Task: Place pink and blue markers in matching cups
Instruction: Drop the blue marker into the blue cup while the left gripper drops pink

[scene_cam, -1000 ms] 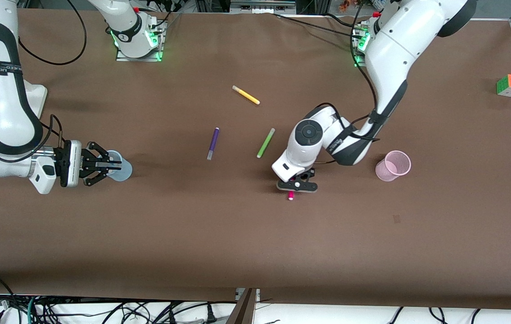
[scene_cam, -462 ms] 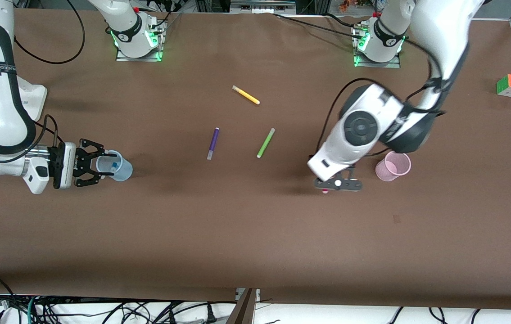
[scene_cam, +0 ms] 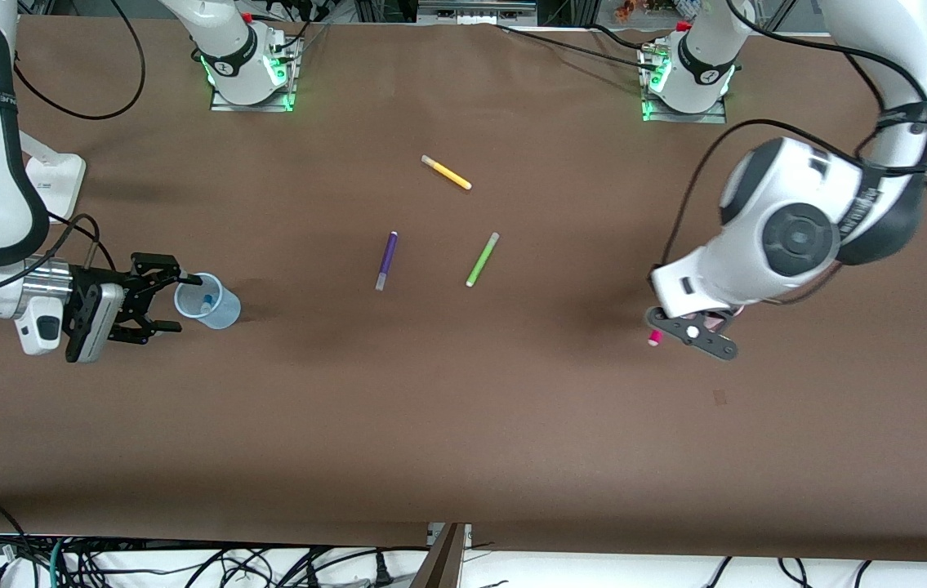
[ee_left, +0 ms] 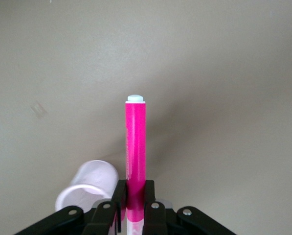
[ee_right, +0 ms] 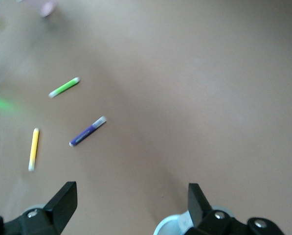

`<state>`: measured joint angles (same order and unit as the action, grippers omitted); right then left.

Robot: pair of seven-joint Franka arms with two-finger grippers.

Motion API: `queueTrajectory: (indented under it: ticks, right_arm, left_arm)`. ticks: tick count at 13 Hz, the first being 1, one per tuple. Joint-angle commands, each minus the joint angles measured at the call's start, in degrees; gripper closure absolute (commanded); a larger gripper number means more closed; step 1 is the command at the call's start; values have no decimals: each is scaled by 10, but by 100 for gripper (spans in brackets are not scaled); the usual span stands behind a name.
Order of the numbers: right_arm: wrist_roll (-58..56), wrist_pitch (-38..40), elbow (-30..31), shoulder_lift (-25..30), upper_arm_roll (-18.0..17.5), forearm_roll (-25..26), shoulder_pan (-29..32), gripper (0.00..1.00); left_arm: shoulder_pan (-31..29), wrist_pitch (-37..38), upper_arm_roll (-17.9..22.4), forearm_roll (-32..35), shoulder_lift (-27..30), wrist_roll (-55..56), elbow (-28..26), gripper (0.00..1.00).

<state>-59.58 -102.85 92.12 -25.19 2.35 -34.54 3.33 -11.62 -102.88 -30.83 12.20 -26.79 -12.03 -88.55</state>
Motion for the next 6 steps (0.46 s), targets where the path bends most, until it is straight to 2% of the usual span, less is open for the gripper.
queueTrajectory:
  ticks: [1,5,6]
  right_arm:
    - [158,5,-49,1,-2,69,-18,0]
    - [366,8,-72,8,-2,198,-65,0]
    - [430,33,-72,14,-1,214,-76,0]
  left_arm:
    - [-31,-8,-6,-17,8,-144,-17,100]
    - [-80,-58,-6,-69,4,-348,-57,100]
    - [-89,-75,-6,-83,4,-404,-69,100]
